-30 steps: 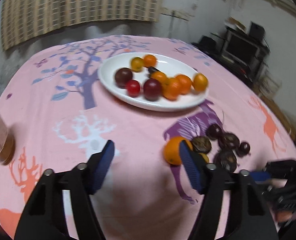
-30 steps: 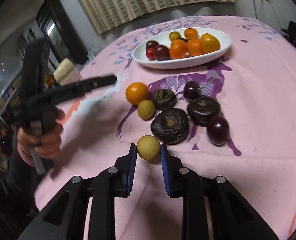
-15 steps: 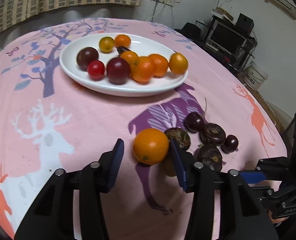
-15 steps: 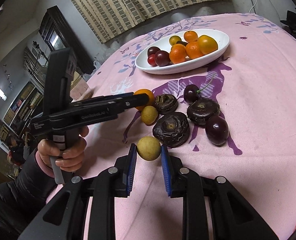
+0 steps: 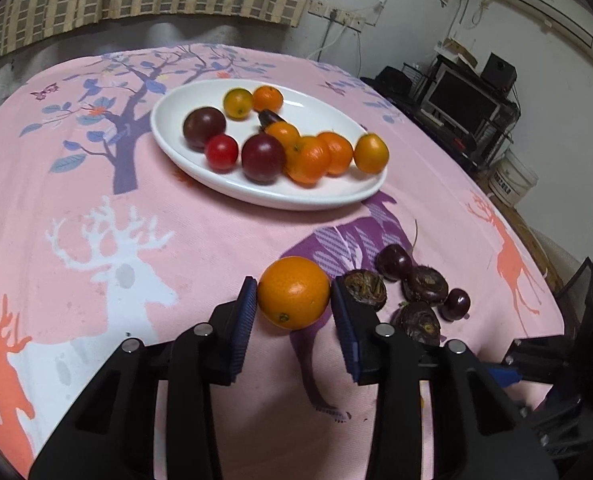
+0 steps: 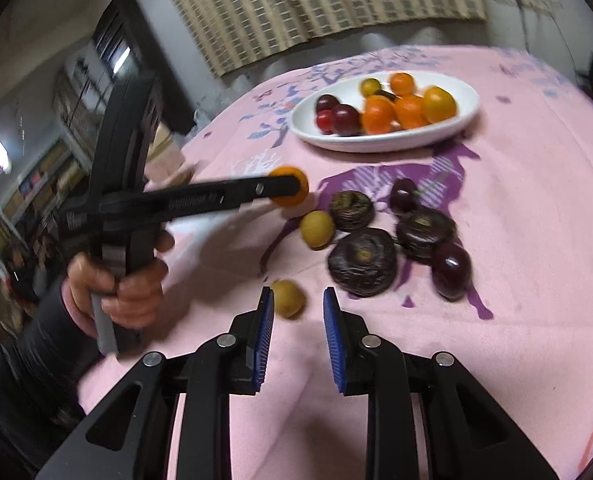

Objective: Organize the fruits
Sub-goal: 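Carry both fruits onto the white plate and open both tools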

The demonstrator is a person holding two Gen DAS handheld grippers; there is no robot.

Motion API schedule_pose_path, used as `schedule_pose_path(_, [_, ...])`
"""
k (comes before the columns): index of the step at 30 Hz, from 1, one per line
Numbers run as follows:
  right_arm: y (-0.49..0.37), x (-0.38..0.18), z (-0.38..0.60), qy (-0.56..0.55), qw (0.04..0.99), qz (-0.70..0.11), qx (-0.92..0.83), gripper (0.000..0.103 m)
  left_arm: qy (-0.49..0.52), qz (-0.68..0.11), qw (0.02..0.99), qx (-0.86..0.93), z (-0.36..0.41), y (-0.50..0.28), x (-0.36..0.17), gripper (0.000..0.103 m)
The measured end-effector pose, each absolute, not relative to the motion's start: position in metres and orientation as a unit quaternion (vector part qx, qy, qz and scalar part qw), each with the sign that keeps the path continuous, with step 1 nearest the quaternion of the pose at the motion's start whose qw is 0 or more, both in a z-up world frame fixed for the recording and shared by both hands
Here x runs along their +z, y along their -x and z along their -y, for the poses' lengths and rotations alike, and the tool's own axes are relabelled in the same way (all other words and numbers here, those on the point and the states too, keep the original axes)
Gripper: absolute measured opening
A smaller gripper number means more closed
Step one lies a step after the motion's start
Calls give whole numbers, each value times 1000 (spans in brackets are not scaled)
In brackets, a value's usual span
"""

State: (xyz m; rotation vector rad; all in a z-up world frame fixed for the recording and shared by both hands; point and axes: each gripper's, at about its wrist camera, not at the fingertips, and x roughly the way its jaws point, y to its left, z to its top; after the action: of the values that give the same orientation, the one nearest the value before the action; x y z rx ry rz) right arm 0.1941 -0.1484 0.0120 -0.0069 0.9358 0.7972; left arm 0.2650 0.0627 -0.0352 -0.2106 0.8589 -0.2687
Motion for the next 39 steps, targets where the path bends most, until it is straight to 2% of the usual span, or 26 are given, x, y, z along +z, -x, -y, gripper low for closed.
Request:
schedule_pose_path(1, [-193,12,143,17,816,-440,374,34,107,-410,896,-129,-66,-263,-32,37])
schedule_pose_path(6, [-193,6,109,98,811,-449,363,34,124,-393,903,-120,-80,-258,-20,37])
schedule_pose_path(7, [-193,4,103,113,808,-452,359,33,127,-390,904,-119,-83,-257,-18,37])
schedule_pose_path(9, [-192,1,95,141,807,-455,349,25,129,-387,906,-112,-87,-254,-15,37])
schedule_pose_path(10, [-192,3,94,145,806,-454,350,25,130,-387,906,-109,-89,-253,-15,37])
schedule_pose_path(14, [-203,30,110,106,821,-430,360,25,131,-396,902,-113,-93,-255,-11,37])
schedule_pose_path(19, [-265,70,129,53,876,-359,319,25,108,-375,914,-109,-86,-291,10,37])
schedule_pose_path(26, [-362,55,126,37,897,-334,288,25,81,-375,919,-88,-64,-385,16,38])
schedule_pose_path(27, [-365,54,125,36,895,-335,292,36,79,-381,918,-76,-62,-397,14,38])
schedule_pose_path(28, [-368,53,126,35,893,-339,294,62,79,-386,917,-64,-61,-404,13,46])
schedule_pose_path(29, [-366,54,130,31,894,-335,294,69,79,-386,917,-54,-61,-406,14,53])
schedule_pose_path(31, [-357,55,131,43,893,-324,310,70,74,-363,928,-38,-59,-394,22,80])
schedule_pose_path(33, [-344,61,137,60,898,-312,305,70,62,-350,934,-23,-58,-379,28,92])
schedule_pose_path(39, [-316,50,165,39,879,-353,317,70,76,-340,937,-19,-67,-310,27,95])
